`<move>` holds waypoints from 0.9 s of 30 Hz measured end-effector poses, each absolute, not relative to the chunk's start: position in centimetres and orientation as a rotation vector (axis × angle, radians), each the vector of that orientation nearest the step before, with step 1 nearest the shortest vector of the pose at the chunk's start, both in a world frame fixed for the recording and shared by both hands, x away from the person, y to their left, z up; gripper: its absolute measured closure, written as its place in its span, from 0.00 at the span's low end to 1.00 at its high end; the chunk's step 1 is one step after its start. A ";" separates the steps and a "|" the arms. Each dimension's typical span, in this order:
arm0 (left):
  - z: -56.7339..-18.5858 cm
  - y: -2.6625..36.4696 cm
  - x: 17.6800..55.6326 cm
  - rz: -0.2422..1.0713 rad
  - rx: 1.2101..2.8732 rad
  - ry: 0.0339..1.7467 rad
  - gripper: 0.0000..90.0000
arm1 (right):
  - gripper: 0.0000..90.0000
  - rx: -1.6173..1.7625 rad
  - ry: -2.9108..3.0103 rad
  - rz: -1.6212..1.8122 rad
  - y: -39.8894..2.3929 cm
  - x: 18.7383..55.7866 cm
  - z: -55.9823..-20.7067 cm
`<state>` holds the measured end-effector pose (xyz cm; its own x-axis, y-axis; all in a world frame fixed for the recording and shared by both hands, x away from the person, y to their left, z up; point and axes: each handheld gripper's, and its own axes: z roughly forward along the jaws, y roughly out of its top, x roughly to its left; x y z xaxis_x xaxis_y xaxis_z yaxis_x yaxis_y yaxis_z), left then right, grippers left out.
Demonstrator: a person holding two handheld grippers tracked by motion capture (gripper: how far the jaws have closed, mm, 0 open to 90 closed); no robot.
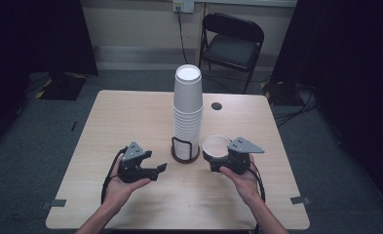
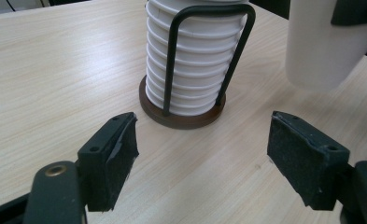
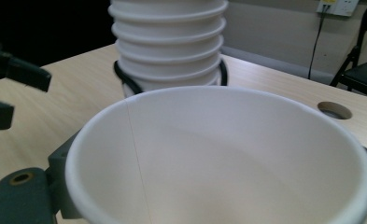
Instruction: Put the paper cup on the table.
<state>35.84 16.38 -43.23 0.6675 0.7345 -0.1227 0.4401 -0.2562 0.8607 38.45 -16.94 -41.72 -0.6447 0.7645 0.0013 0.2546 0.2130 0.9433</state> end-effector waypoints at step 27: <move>-43.7 17.4 35.1 0.393 1.905 0.914 0.26 | 0.13 1.097 1.857 1.389 -17.6 47.3 -40.6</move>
<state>35.05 17.43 -43.70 0.6683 0.7363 -0.1056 0.4303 -0.2668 0.8624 47.30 -17.62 -40.64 -0.5020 0.8643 0.0310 0.2740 0.1249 0.9536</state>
